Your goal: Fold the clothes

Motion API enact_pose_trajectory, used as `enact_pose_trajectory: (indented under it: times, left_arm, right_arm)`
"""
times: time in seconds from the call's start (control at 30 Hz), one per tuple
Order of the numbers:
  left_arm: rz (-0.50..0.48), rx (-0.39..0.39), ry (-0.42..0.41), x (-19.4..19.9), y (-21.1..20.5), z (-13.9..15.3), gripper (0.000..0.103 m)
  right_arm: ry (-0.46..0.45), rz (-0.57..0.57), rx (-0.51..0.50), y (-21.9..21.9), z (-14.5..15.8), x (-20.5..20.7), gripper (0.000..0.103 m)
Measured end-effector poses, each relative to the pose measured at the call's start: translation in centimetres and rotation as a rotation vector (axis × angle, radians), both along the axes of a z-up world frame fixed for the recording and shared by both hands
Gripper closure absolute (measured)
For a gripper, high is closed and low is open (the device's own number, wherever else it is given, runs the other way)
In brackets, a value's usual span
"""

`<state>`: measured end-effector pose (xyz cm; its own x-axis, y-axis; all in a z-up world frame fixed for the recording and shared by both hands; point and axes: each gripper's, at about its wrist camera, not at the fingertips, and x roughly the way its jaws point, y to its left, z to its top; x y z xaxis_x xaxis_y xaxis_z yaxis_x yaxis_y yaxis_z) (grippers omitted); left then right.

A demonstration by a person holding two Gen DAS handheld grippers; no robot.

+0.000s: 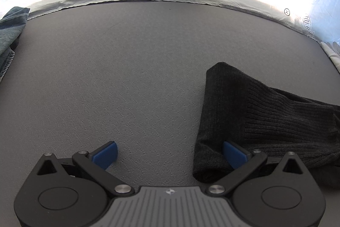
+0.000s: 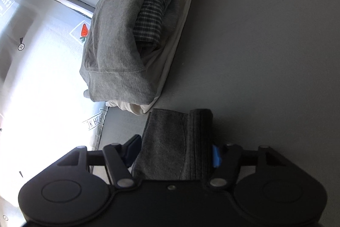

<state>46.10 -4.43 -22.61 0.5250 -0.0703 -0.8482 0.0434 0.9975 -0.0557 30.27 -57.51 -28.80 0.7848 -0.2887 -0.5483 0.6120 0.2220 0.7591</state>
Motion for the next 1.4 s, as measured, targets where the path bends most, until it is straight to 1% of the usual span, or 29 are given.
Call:
enact_pose_trajectory:
  times: [0.03,0.07,0.13,0.17,0.2,0.23,0.27,0.33,0.4,0.47,0.53,0.63,0.83,1.07,1.17,1.23,1.33,1.4]
  left_arm:
    - [0.001,0.000,0.001,0.0,0.0,0.0,0.000]
    - [0.001,0.001,0.002,0.1,0.0,0.0,0.000]
    - [-0.002,0.001,0.015,0.3,0.0,0.2,0.000]
    - [-0.003,0.001,0.024,0.5,0.0,0.2,0.000]
    - [-0.005,0.001,0.032,0.6,0.0,0.3,0.000]
    - [-0.006,0.002,0.040,0.8,-0.1,0.3,0.000]
    - [-0.008,0.002,0.045,0.9,-0.1,0.3,0.000]
    - [-0.011,0.002,0.053,1.0,-0.1,0.4,0.000]
    - [-0.013,0.001,0.058,1.1,-0.1,0.4,0.000]
    - [-0.014,0.001,0.059,1.1,-0.1,0.4,0.000]
    - [-0.015,0.001,0.059,1.0,-0.1,0.4,0.000]
    - [-0.018,0.001,0.053,0.8,-0.1,0.4,0.000]
    - [-0.021,0.001,0.046,0.5,0.0,0.4,0.000]
    - [-0.029,0.002,0.038,0.7,0.0,0.3,0.000]
    - [-0.031,0.002,0.033,0.6,0.0,0.2,0.000]
    - [-0.029,0.001,0.031,0.6,0.0,0.2,0.000]
    - [-0.027,0.001,0.028,0.4,-0.1,0.2,0.000]
    - [-0.026,0.001,0.025,0.2,-0.1,0.2,0.000]
  right_arm:
    - [0.012,-0.029,0.032,-0.3,-0.4,-0.6,0.072]
    - [0.007,-0.062,0.076,-0.6,-1.0,-1.3,0.088]
    - [-0.140,-0.156,0.262,-1.2,-3.2,-3.1,0.088]
    - [-0.223,-0.220,0.363,-1.0,-4.5,-3.9,0.091]
    - [-0.298,-0.275,0.451,-0.7,-5.5,-4.5,0.091]
    - [-0.334,-0.292,0.484,-0.4,-5.9,-4.6,0.091]
    - [-0.352,-0.291,0.497,0.0,-5.9,-4.5,0.091]
    - [-0.420,-0.272,0.513,0.9,-5.4,-4.0,0.091]
    - [-0.490,-0.233,0.536,2.1,-4.4,-3.5,0.091]
    - [-0.532,-0.175,0.544,3.4,-3.1,-2.7,0.091]
    - [-0.554,-0.107,0.568,5.1,-1.9,-1.5,0.091]
    - [-0.561,-0.005,0.603,7.7,-0.5,0.3,0.091]
    - [-0.525,0.208,0.654,13.5,0.9,4.5,0.091]
    - [-0.413,0.481,0.705,21.1,0.9,9.5,0.091]
    - [-0.373,0.561,0.708,23.3,1.0,10.9,0.091]
    - [-0.355,0.589,0.726,24.4,0.9,11.7,0.091]
    - [-0.322,0.674,0.703,26.0,1.4,13.0,0.090]
    - [-0.266,0.742,0.661,27.1,1.6,13.8,0.086]
